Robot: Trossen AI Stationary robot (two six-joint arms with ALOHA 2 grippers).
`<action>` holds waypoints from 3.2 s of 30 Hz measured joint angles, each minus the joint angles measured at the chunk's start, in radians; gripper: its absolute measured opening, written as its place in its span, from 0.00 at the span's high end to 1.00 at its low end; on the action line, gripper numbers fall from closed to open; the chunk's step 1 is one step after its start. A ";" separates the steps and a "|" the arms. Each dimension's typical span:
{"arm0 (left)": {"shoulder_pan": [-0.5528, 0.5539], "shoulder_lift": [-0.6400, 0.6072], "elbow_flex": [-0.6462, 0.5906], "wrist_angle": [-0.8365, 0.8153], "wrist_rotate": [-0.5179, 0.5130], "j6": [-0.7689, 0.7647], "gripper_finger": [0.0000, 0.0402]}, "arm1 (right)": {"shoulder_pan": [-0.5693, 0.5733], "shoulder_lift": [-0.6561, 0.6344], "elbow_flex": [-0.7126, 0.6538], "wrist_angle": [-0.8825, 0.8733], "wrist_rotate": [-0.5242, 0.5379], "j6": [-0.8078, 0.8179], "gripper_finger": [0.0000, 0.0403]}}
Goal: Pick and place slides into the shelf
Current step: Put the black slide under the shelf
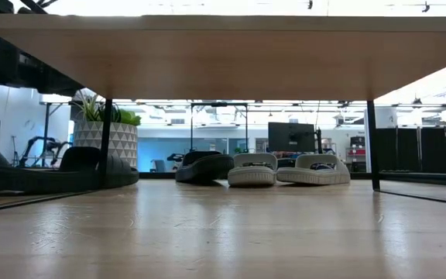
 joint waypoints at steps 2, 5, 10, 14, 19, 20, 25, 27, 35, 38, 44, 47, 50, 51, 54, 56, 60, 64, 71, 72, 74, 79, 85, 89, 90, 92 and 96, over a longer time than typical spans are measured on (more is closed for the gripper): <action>0.000 0.000 0.000 0.000 0.000 0.080 1.00 | -0.013 -0.003 0.021 -0.019 0.002 -0.019 0.74; 0.000 -0.001 0.000 0.000 -0.001 0.148 1.00 | -0.030 -0.003 0.031 -0.023 -0.002 -0.049 0.76; 0.000 -0.001 0.000 -0.001 -0.001 0.148 1.00 | -0.053 -0.003 0.032 -0.021 -0.004 -0.067 0.77; 0.000 -0.001 0.000 0.027 0.009 0.080 1.00 | -0.069 -0.004 0.032 -0.019 -0.007 -0.101 0.76; -0.001 -0.001 0.000 0.176 0.067 -0.484 1.00 | -0.094 -0.023 0.033 -0.020 -0.006 -0.115 0.76; -0.001 -0.001 0.000 0.208 0.066 -0.599 1.00 | -0.098 -0.026 0.033 -0.020 -0.006 -0.115 0.76; -0.001 -0.002 0.000 0.302 0.056 -0.781 1.00 | -0.112 -0.028 0.033 -0.026 -0.006 -0.124 0.75; -0.001 0.000 0.000 0.343 0.055 -0.794 1.00 | -0.117 -0.028 0.033 -0.026 -0.006 -0.130 0.75; 0.000 -0.004 0.000 0.493 0.077 -0.795 1.00 | -0.135 -0.028 0.033 -0.031 -0.006 -0.130 0.75; 0.000 -0.006 0.010 0.580 0.111 -0.763 1.00 | -0.134 -0.028 0.033 -0.034 -0.006 -0.119 0.75; -0.001 0.008 0.140 0.626 0.244 -0.597 1.00 | -0.134 -0.030 0.033 -0.045 -0.006 -0.103 0.75; 0.000 0.039 0.289 0.206 0.232 -0.454 1.00 | -0.139 -0.036 0.033 -0.061 -0.007 -0.101 0.75; 0.000 0.124 0.481 -0.363 0.172 -0.336 0.99 | -0.140 -0.038 0.033 -0.103 -0.033 -0.069 0.75; 0.000 0.166 0.538 -0.509 0.154 -0.298 0.98 | -0.140 -0.039 0.033 -0.117 -0.047 -0.058 0.75; 0.000 0.287 0.663 -0.803 0.100 -0.212 0.92 | -0.140 -0.040 0.033 -0.147 -0.076 -0.049 0.75; 0.000 0.341 0.714 -0.913 0.046 -0.194 0.87 | -0.140 -0.040 0.032 -0.161 -0.086 -0.049 0.75; 0.000 0.400 0.750 -1.014 0.019 -0.223 0.74 | -0.140 -0.040 0.032 -0.173 -0.087 -0.049 0.75; -0.011 0.427 0.734 -1.077 0.025 -0.318 0.63 | -0.140 -0.040 0.032 -0.177 -0.087 -0.058 0.75; -0.037 0.420 0.785 -1.213 0.024 -0.634 0.60 | -0.140 -0.040 0.032 -0.208 -0.093 -0.061 0.75; -0.039 0.427 0.801 -1.254 0.028 -0.701 0.61 | -0.140 -0.040 0.032 -0.221 -0.105 -0.066 0.75; -0.043 0.442 0.829 -1.293 0.073 -0.844 0.64 | -0.140 -0.040 0.032 -0.253 -0.135 -0.071 0.75; -0.064 0.498 0.875 -1.294 0.300 -1.039 0.71 | -0.140 -0.040 0.032 -0.285 -0.159 -0.112 0.75; -0.211 0.611 0.894 -1.455 0.384 -1.137 0.77 | -0.142 -0.040 0.032 -0.285 -0.159 -0.152 0.75; -0.351 0.752 0.908 -1.594 0.301 -1.241 0.77 | -0.142 -0.040 0.030 -0.285 -0.158 -0.159 0.75; -0.382 0.788 0.913 -1.606 0.281 -1.268 0.77 | -0.142 -0.040 0.029 -0.285 -0.158 -0.165 0.75; -0.438 0.862 0.931 -1.608 0.239 -1.318 0.78 | -0.142 -0.040 0.027 -0.285 -0.157 -0.183 0.75; -0.542 1.028 0.967 -1.636 0.163 -1.373 0.78 | -0.142 -0.040 0.027 -0.285 -0.156 -0.215 0.75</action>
